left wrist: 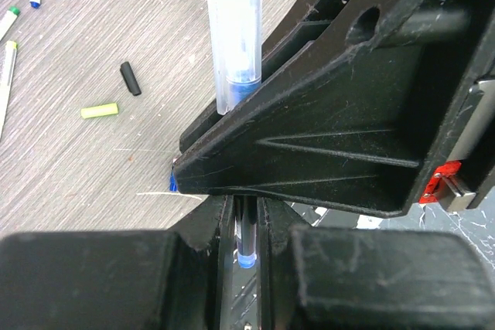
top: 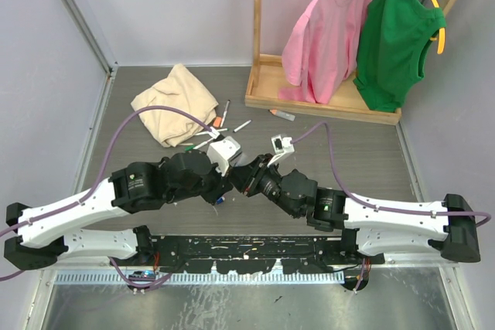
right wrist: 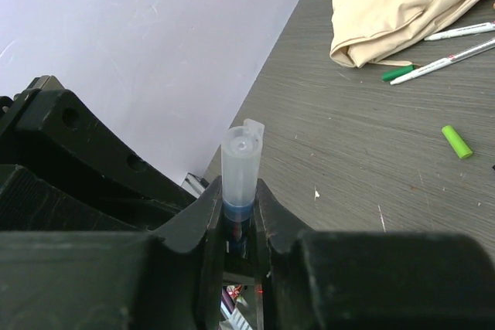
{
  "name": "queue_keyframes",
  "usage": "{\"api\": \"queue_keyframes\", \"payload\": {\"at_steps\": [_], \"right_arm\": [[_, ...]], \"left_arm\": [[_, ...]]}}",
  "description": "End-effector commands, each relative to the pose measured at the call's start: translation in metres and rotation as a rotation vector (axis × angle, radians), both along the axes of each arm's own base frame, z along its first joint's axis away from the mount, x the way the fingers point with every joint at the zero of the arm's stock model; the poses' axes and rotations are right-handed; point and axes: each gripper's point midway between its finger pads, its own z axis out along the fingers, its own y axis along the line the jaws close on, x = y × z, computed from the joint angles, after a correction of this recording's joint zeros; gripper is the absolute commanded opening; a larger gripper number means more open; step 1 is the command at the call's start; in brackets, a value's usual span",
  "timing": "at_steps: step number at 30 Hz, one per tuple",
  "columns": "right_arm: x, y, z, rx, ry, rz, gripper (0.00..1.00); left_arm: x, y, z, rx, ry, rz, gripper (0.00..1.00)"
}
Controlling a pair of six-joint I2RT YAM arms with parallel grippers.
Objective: Insert the pens into the pen caps
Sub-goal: Press the pen cap onto the pen.
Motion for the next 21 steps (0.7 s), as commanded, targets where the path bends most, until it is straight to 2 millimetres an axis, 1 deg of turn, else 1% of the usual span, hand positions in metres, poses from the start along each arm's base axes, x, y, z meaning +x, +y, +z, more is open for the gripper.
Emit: {"api": "queue_keyframes", "payload": {"at_steps": [1, 4, 6, 10, 12, 14, 17, 21], "right_arm": [[-0.058, 0.003, -0.087, -0.338, 0.071, 0.26, 0.0], [-0.042, 0.005, -0.046, -0.286, -0.012, 0.222, 0.0], [-0.032, 0.002, -0.017, -0.238, -0.062, 0.189, 0.0], [-0.007, -0.011, 0.036, -0.148, -0.128, 0.122, 0.0], [0.002, -0.016, 0.06, -0.111, -0.158, 0.1, 0.04], [0.009, -0.021, 0.086, -0.081, -0.198, 0.074, 0.11], [0.015, -0.029, 0.11, -0.063, -0.241, 0.036, 0.22], [0.018, -0.041, 0.129, -0.039, -0.275, 0.002, 0.28]], "left_arm": [[0.03, -0.027, 0.201, -0.681, -0.294, 0.081, 0.0], [0.027, -0.03, 0.192, -0.66, -0.277, 0.063, 0.0], [0.025, -0.031, 0.184, -0.643, -0.266, 0.053, 0.0], [0.024, -0.034, 0.161, -0.591, -0.236, 0.042, 0.0], [0.024, -0.037, 0.149, -0.563, -0.217, 0.041, 0.0], [0.024, -0.04, 0.138, -0.541, -0.2, 0.041, 0.0], [0.025, -0.043, 0.126, -0.515, -0.182, 0.045, 0.0], [0.026, -0.047, 0.117, -0.487, -0.169, 0.045, 0.0]]}}
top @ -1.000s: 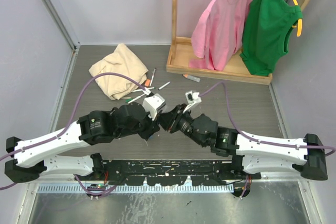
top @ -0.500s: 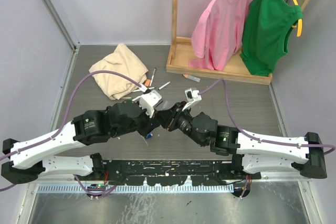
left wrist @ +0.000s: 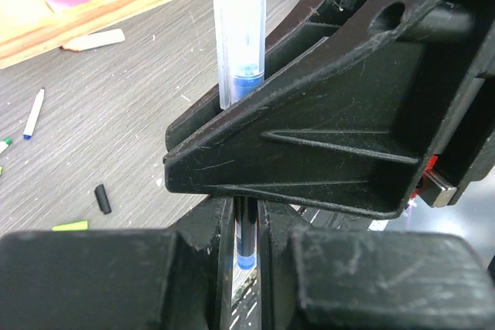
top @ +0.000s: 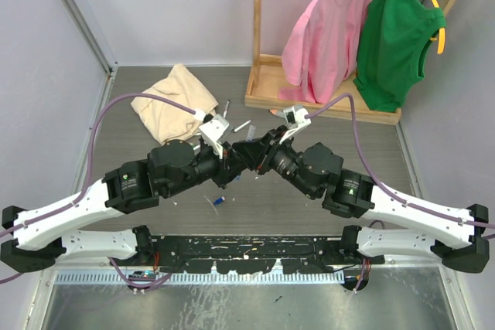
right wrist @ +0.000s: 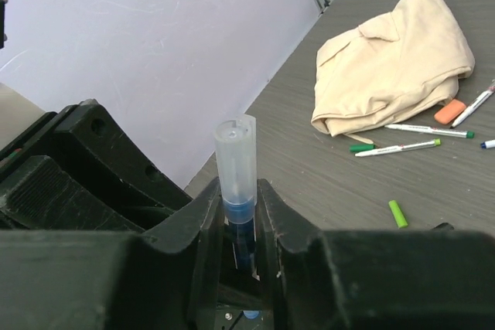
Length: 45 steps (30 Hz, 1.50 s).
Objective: Insert the pens into the pen caps
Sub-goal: Press the pen cap onto the pen, then place the pen at the center of the board.
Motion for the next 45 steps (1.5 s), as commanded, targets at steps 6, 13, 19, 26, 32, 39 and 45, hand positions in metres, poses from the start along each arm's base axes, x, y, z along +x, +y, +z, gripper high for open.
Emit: {"api": "queue_keyframes", "payload": {"at_steps": [6, 13, 19, 26, 32, 39, 45], "right_arm": [[-0.01, -0.03, 0.04, 0.054, -0.103, 0.003, 0.39], [-0.019, -0.055, 0.034, 0.06, -0.144, 0.004, 0.45], [-0.024, -0.063, 0.031, 0.09, -0.162, 0.011, 0.46], [-0.028, -0.045, 0.034, 0.107, -0.164, 0.068, 0.47], [-0.029, -0.029, 0.029, 0.102, -0.148, 0.106, 0.47], [-0.025, -0.025, 0.023, 0.108, -0.116, 0.089, 0.4], [-0.021, -0.026, 0.015, 0.081, -0.093, 0.066, 0.34]], "left_arm": [[0.007, -0.012, 0.029, -0.113, -0.028, 0.016, 0.0], [0.007, -0.005, 0.021, -0.126, -0.01, 0.038, 0.0], [0.001, -0.005, 0.026, -0.175, -0.012, 0.01, 0.0], [-0.004, -0.008, 0.029, -0.201, -0.007, -0.019, 0.0], [-0.006, -0.009, 0.031, -0.211, -0.006, -0.031, 0.0], [-0.007, -0.01, 0.032, -0.214, -0.007, -0.042, 0.0], [-0.007, -0.007, 0.033, -0.22, -0.011, -0.031, 0.0]]}}
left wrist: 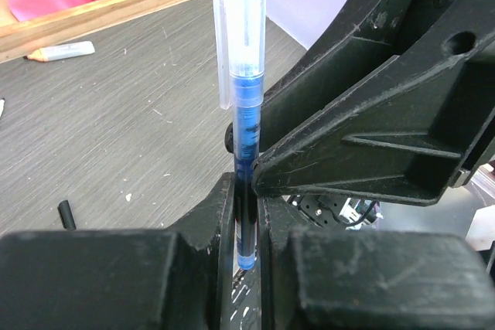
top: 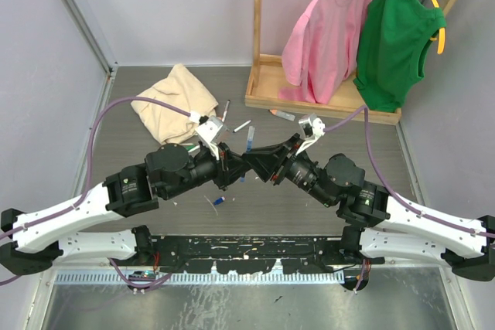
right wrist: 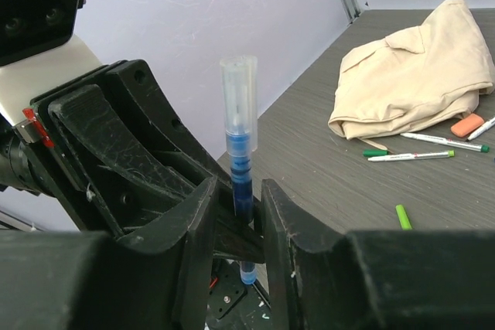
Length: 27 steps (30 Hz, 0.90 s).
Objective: Insert the pens into the pen caps
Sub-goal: Place the pen at the center of the board.
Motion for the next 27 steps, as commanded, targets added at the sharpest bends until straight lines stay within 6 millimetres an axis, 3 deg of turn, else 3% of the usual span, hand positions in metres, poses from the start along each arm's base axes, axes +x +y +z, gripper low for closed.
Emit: {"api": "queue_keyframes", "payload": {"at_steps": [1, 9, 14, 17, 20, 24, 27], "right_arm": [[0.002, -0.001, 0.007, 0.029, 0.008, -0.017, 0.34], [0.003, 0.007, -0.003, 0.0, 0.031, -0.01, 0.32], [0.004, 0.009, -0.002, -0.003, 0.027, -0.009, 0.08], [0.006, 0.007, -0.002, -0.005, 0.028, -0.024, 0.01], [0.012, 0.003, -0.005, -0.029, 0.042, -0.065, 0.0], [0.022, -0.005, -0.01, -0.089, 0.061, -0.132, 0.0], [0.029, -0.01, -0.013, -0.113, 0.069, -0.164, 0.0]], "left_arm": [[0.001, 0.002, 0.029, -0.108, -0.035, 0.004, 0.0], [0.0, 0.002, 0.031, -0.11, -0.039, 0.003, 0.0], [0.001, 0.002, 0.029, -0.109, -0.037, 0.006, 0.0], [0.003, 0.004, 0.028, -0.105, -0.037, 0.02, 0.04], [0.004, 0.006, 0.025, -0.093, -0.031, 0.033, 0.13], [0.006, 0.008, 0.02, -0.081, -0.024, 0.049, 0.38], [0.008, 0.01, 0.014, -0.047, -0.011, 0.06, 0.43]]}}
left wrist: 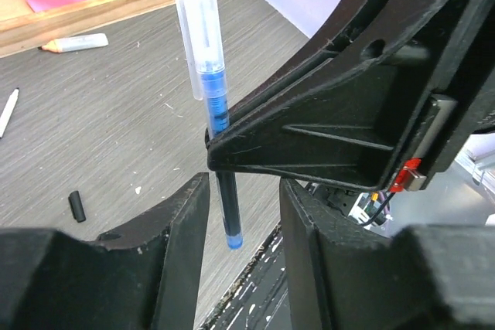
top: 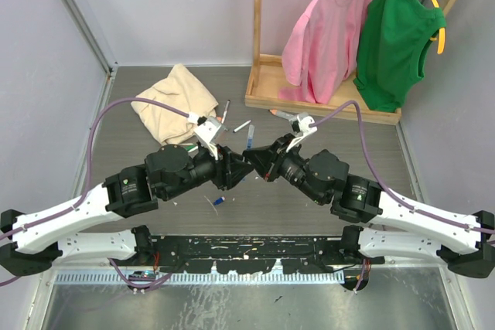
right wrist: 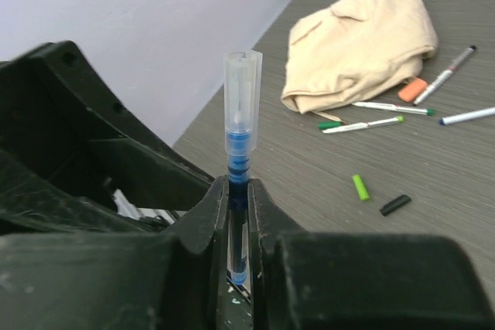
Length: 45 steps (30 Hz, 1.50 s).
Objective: Insert the pens into the pen caps
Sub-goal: Place the pen at the center of the board.
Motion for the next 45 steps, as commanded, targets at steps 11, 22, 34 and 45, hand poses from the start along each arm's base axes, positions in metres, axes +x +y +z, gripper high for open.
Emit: {"api": "queue_keyframes", "payload": {"at_steps": [11, 22, 34, 45], "right_arm": [[0.059, -0.055, -0.047, -0.27, 0.12, -0.254, 0.0], [0.09, -0.094, -0.181, -0.571, 0.457, -0.247, 0.0], [0.101, -0.143, -0.276, -0.808, 0.649, -0.325, 0.04], [0.098, -0.154, -0.314, -0.855, 0.747, -0.33, 0.15]], "left_arm": [[0.024, 0.019, -0.011, 0.057, 0.063, 0.114, 0.51], [0.06, 0.062, -0.061, 0.211, 0.21, 0.261, 0.54], [0.061, 0.119, -0.079, 0.281, 0.207, 0.409, 0.56], [0.059, 0.124, -0.087, 0.289, 0.221, 0.422, 0.55]]}}
